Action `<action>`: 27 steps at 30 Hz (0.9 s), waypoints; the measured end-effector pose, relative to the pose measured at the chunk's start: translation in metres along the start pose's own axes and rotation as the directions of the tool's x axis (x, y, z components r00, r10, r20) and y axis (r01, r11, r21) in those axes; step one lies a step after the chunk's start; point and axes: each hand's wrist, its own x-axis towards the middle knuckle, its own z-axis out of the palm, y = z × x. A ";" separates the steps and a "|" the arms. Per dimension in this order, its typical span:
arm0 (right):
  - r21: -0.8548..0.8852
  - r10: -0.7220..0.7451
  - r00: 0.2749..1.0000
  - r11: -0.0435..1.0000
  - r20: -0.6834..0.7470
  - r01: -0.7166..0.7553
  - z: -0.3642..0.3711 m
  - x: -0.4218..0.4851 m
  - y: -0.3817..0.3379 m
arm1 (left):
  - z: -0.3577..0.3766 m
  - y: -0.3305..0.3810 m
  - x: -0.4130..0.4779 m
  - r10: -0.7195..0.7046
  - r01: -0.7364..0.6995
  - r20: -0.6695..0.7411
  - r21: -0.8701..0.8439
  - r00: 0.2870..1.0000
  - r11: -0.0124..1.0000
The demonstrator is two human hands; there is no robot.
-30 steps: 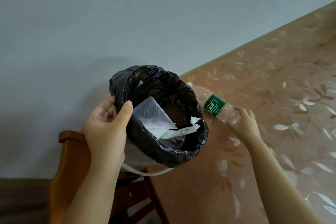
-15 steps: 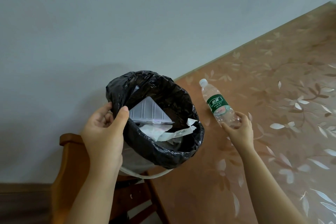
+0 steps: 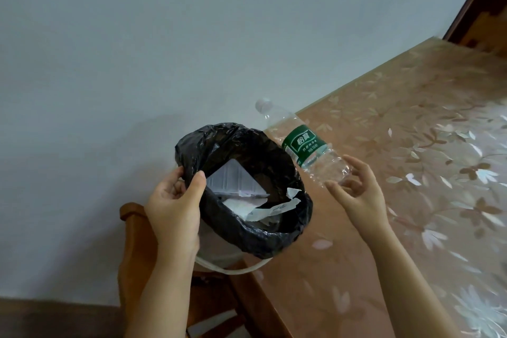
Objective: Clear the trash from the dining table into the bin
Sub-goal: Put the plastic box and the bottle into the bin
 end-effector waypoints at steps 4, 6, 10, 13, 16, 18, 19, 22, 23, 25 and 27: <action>0.036 -0.043 0.995 0.999 0.090 0.039 0.010 -0.025 -0.020 | -0.010 0.004 -0.005 0.017 -0.017 0.009 -0.022 1.000 1.000; 0.021 -0.076 0.988 0.997 0.136 0.074 0.013 -0.034 -0.026 | -0.013 0.006 -0.006 0.038 -0.038 0.018 -0.014 0.999 0.999; 0.042 -0.112 0.977 0.993 0.184 0.106 0.010 -0.042 -0.042 | -0.022 0.010 -0.008 0.070 -0.070 0.029 -0.005 0.997 0.998; 0.051 -0.123 0.963 0.992 0.238 0.114 0.004 -0.044 -0.052 | -0.029 0.012 -0.009 0.087 -0.086 0.033 -0.011 0.996 0.996; 0.013 -0.121 0.951 0.992 0.286 0.123 0.001 -0.044 -0.056 | -0.034 0.015 -0.011 0.095 -0.095 0.035 -0.015 0.995 0.995; -0.015 -0.125 0.938 0.990 0.322 0.137 0.005 -0.044 -0.058 | -0.036 0.017 -0.012 0.105 -0.104 0.048 -0.011 0.993 0.994; -0.033 -0.130 0.930 0.988 0.345 0.151 0.009 -0.044 -0.059 | -0.036 0.018 -0.014 0.107 -0.106 0.059 -0.014 0.992 0.994; -0.087 -0.145 0.898 0.976 0.416 0.198 0.022 -0.043 -0.060 | -0.036 0.020 -0.019 0.103 -0.102 0.063 -0.023 0.993 0.995; -0.099 -0.151 0.890 0.972 0.430 0.213 0.026 -0.043 -0.061 | -0.037 0.021 -0.021 0.108 -0.107 0.062 -0.028 0.992 0.994; -0.124 -0.157 0.888 0.965 0.433 0.231 0.034 -0.042 -0.064 | -0.037 0.023 -0.025 0.117 -0.114 0.067 -0.040 0.991 0.993; -0.141 -0.149 0.899 0.964 0.411 0.225 0.040 -0.042 -0.069 | -0.037 0.026 -0.030 0.123 -0.119 0.074 -0.058 0.990 0.991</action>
